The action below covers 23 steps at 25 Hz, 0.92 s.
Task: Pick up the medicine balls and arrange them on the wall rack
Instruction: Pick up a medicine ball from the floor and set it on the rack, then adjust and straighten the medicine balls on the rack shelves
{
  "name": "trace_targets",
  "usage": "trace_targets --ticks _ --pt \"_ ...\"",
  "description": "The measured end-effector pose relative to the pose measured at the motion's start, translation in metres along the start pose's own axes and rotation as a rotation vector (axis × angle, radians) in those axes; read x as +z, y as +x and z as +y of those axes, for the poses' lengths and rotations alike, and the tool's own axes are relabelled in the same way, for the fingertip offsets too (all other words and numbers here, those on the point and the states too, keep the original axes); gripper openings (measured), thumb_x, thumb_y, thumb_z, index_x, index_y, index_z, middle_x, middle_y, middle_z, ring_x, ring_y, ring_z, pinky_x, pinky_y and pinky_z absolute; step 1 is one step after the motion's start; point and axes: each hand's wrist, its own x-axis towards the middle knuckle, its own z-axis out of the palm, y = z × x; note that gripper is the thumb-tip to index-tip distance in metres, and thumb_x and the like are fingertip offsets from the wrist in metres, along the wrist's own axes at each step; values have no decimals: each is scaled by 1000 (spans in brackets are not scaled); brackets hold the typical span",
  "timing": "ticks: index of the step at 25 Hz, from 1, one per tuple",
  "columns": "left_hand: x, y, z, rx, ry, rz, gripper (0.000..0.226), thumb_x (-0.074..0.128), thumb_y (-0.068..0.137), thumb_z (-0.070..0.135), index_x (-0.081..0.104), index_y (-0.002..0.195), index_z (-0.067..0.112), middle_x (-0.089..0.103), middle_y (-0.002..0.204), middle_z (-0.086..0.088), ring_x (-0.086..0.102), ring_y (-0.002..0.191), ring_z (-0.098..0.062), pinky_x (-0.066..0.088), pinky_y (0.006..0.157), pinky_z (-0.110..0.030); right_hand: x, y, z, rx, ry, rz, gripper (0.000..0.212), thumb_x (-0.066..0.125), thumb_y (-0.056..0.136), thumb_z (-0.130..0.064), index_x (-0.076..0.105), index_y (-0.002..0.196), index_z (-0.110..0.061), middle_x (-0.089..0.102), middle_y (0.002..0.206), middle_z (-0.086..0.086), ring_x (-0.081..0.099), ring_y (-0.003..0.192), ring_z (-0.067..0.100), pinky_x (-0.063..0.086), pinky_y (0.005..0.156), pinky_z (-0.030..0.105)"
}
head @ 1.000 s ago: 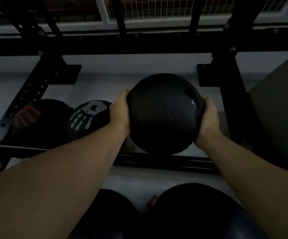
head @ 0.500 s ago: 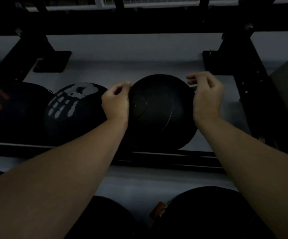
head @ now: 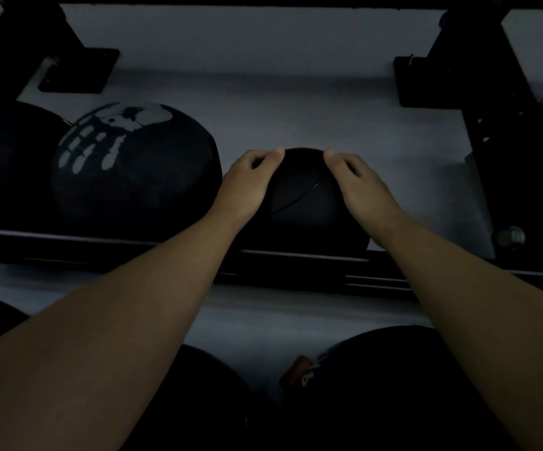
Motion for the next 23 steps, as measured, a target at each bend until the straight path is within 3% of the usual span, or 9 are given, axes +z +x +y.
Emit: trace_targets --ticks 7,9,11,13,15,19,23 --pt "-1 -10 7 60 51 2 41 51 107 53 72 128 25 70 124 10 63 113 -7 44 80 -11 -2 1 1 -24 20 -49 59 43 99 -68 59 143 -33 61 145 -4 57 134 17 43 117 38" --pt "-2 -17 11 152 97 5 38 48 111 42 73 132 21 71 125 9 63 117 -6 48 89 -9 -3 -1 -2 -55 -18 -61 59 40 104 -62 53 152 -30 56 155 -3 50 144 17 35 120 30" --pt "-4 -21 16 210 145 -13 40 45 114 33 69 140 17 71 136 2 62 127 -10 47 106 -17 -3 -3 -7 -66 -76 -81 59 35 109 -54 43 160 -25 45 166 0 39 153 16 23 119 20" --pt "-7 -25 21 204 188 -45 41 40 116 30 65 146 16 67 146 -4 60 135 -15 44 112 -22 -3 -7 -14 -43 -141 -106 58 30 112 -48 35 164 -22 35 171 5 32 157 18 17 120 17" --pt "-11 -32 23 174 234 -81 42 38 116 27 60 151 16 62 152 -8 56 140 -18 42 115 -23 -5 -13 -21 -13 -194 -138 57 26 114 -44 27 166 -21 27 174 9 27 160 21 12 127 22" --pt "-26 -56 23 154 313 -147 46 39 116 23 47 161 18 47 166 -6 43 153 -19 28 109 -12 -24 -34 -30 24 -316 -246 60 30 114 -40 15 169 -23 15 177 9 18 162 22 8 129 26" --pt "-29 -92 32 76 396 -246 66 53 111 30 24 170 23 17 180 -7 18 166 -22 16 129 -27 -48 -69 -35 55 -358 -344 66 46 110 -41 20 168 -28 24 175 6 29 158 23 21 124 23"
